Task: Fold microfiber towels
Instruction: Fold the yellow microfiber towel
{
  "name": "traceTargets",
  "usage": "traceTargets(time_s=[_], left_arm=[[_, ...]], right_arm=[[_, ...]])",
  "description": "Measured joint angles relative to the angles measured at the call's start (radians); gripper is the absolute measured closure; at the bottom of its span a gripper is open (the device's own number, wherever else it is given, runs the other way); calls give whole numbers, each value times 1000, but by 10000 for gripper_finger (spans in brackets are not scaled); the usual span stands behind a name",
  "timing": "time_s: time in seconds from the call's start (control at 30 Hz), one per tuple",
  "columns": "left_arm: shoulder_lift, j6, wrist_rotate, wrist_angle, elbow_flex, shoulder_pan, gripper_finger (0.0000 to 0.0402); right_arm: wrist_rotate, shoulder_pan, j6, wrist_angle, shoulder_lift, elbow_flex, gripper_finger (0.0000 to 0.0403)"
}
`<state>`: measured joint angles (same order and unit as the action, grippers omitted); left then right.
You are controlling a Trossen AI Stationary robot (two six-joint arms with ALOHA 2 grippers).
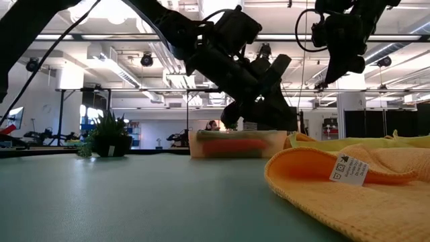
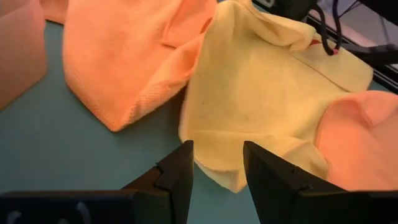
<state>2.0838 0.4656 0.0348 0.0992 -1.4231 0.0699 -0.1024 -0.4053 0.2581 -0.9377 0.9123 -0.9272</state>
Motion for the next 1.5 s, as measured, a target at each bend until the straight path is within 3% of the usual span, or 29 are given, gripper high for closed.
traceTargets(time_s=[1.13, 1.27, 1.5], left_arm=[[116, 52, -36, 23, -39, -13, 280], [117, 50, -35, 25, -39, -14, 303], [117, -6, -32, 24, -39, -14, 395]], right_arm=[[0, 2, 1, 31, 13, 0, 394], [0, 2, 0, 31, 13, 0, 394], [0, 2, -9, 30, 13, 0, 394]])
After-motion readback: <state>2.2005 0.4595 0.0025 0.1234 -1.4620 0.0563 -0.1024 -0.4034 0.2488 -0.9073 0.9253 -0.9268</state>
